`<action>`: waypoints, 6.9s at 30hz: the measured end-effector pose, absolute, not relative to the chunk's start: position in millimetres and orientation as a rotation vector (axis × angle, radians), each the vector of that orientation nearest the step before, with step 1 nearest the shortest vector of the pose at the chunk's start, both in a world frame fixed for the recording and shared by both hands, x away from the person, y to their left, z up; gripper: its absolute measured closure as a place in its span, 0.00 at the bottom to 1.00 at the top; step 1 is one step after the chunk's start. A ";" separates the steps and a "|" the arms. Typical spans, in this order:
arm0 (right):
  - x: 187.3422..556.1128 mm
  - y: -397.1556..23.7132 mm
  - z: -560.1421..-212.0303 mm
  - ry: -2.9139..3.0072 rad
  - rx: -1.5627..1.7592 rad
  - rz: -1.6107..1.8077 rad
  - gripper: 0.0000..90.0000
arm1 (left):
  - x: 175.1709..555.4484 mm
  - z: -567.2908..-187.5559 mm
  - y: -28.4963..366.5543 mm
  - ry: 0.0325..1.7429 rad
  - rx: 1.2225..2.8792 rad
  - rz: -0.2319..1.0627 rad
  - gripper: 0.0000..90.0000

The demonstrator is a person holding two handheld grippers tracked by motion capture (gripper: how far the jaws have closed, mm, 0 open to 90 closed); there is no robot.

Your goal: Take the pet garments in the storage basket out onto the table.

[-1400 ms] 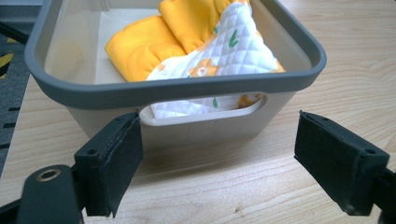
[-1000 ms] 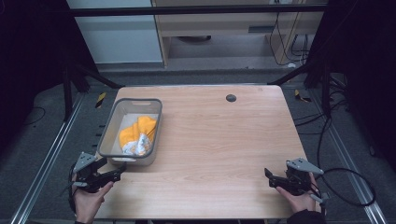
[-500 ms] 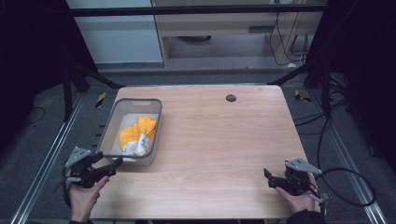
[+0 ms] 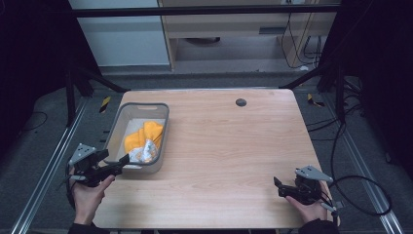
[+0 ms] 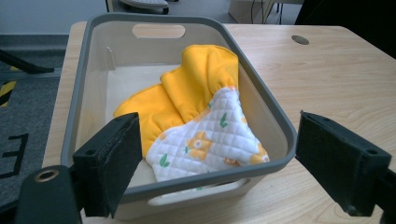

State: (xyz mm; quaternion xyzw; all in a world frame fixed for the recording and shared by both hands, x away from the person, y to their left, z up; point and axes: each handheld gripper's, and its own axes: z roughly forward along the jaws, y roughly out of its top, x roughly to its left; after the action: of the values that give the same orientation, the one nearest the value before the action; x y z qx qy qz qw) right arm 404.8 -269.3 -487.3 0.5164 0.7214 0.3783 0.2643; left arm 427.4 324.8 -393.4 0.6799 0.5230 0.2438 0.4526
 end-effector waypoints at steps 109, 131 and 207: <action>411.9 -264.3 -486.9 2.014 1.356 0.991 0.14 | 541.9 -419.7 255.1 1.418 2.233 0.354 0.56; 412.1 -264.3 -487.2 2.020 1.354 0.980 0.14 | 545.1 -418.8 255.3 1.466 2.255 0.350 0.88; 410.1 -264.6 -484.3 2.002 1.353 0.998 0.13 | 488.7 -310.0 235.4 1.139 2.202 0.492 0.90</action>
State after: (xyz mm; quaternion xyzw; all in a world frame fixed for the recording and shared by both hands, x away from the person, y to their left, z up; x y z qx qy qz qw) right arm 410.1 -264.6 -484.3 0.4995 0.7394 0.3687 0.2606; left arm 488.7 235.4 -310.0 0.8305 0.4296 0.1855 0.3021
